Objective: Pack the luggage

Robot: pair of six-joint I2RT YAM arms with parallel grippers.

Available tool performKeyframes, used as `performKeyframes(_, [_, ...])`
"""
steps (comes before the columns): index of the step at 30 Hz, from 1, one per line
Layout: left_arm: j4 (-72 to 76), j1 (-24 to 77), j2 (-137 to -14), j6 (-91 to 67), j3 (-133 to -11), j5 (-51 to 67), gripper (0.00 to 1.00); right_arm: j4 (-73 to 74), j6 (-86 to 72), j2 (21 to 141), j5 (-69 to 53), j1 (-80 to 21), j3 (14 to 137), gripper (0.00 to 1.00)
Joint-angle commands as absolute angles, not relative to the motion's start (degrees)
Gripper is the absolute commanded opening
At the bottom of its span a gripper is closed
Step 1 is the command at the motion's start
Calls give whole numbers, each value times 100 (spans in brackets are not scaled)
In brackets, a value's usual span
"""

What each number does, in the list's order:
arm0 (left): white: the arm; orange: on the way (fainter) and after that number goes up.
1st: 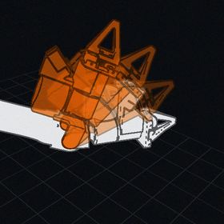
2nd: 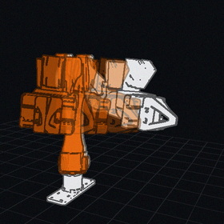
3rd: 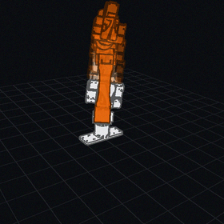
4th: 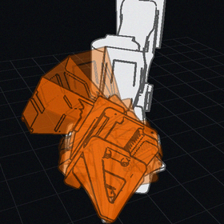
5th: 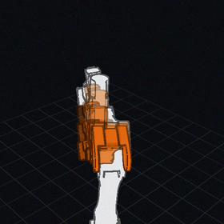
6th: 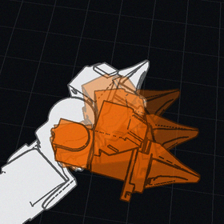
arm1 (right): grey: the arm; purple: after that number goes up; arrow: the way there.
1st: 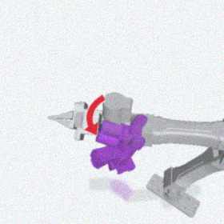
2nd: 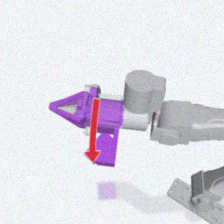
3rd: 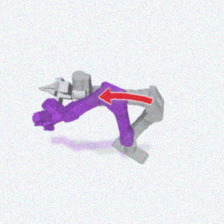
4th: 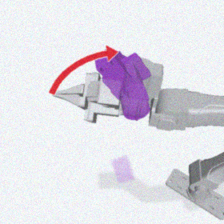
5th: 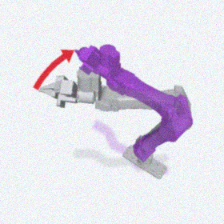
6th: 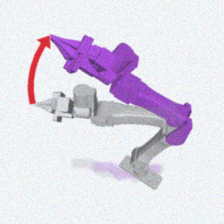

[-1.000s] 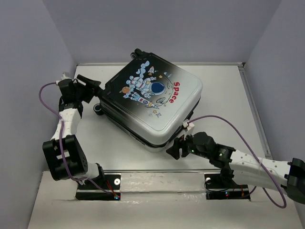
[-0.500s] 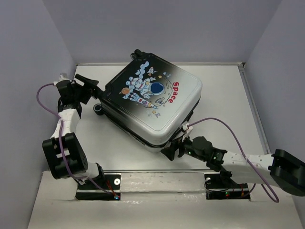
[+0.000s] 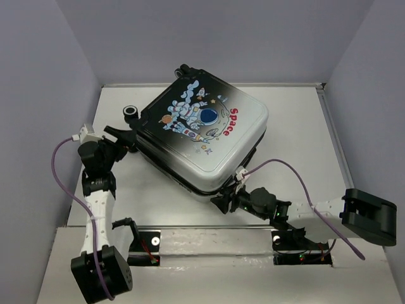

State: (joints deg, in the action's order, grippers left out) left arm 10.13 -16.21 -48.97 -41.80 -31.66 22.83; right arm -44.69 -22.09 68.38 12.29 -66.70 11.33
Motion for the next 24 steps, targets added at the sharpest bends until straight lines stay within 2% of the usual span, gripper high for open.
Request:
performKeyframes(1, [792,-1591,-4318,-3938,-2411,2873,81,-5336,-1837,6873,1924,-7118,1450,57])
performKeyframes(4, [695,-1486,-3974,-3955,-2049,3005,69,-5089,-1732,6829,2460,-7365,1626,58])
performKeyframes(5, [703,-1381,-3773,-4094,-1900,2971,59,-5028,-1731,6838,2565,-7365,1669,63])
performKeyframes(7, [668,-898,-3474,-4270,-1785,2840,48,-4852,-1714,6934,2802,-7417,1828,67])
performKeyframes(12, [457,-37,-2822,-4657,-1451,2260,37,-5123,-1819,7110,3365,-7418,1820,68])
performKeyframes(16, [466,753,-2523,-4913,-1108,1891,32,-5747,-1793,7338,3576,-7418,1775,61])
performKeyframes(20, [466,1309,-2531,-4992,-1020,1372,29,-6283,-1775,7620,3726,-7418,1925,44])
performKeyframes(24, [501,1661,-2601,-5027,-967,1099,27,-6810,-1811,7831,3779,-7418,1977,38])
